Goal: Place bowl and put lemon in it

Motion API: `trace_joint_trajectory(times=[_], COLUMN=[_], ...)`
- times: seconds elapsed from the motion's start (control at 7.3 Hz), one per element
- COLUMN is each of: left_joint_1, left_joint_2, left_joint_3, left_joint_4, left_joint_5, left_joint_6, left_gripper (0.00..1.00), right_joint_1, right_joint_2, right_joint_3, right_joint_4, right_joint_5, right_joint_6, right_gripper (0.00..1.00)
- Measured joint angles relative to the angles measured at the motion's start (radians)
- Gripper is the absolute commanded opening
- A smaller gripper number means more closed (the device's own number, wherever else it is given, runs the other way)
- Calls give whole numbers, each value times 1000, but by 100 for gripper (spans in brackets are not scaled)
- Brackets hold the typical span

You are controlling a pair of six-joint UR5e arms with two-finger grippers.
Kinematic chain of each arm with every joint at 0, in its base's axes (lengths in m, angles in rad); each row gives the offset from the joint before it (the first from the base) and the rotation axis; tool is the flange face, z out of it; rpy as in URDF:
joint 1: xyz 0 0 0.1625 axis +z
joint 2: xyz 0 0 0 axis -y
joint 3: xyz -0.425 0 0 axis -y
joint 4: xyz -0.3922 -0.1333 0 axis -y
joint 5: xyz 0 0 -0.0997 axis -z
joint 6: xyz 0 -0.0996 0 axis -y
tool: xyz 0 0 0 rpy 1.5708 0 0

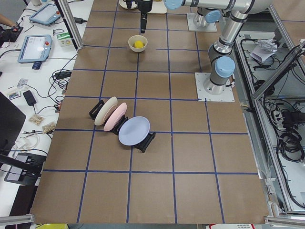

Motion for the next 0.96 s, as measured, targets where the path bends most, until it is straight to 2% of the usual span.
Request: trace_joint_trajectory(times=[0.27, 0.68, 0.96], left_joint_1=[0, 1, 1], left_joint_2=[1, 0, 0], left_joint_3=[0, 0, -1], left_joint_4=[0, 0, 0], left_joint_5=[0, -3, -3], left_joint_6=[0, 1, 1], left_gripper=[100, 100, 100], right_joint_1=[-74, -105, -109], right_joint_2=[-64, -114, -132], right_joint_3=[-1, -2, -3], right_joint_4=[86, 96, 100], right_joint_5=[-2, -12, -57], right_joint_6=[-23, -105, -196], right_gripper=[100, 100, 100])
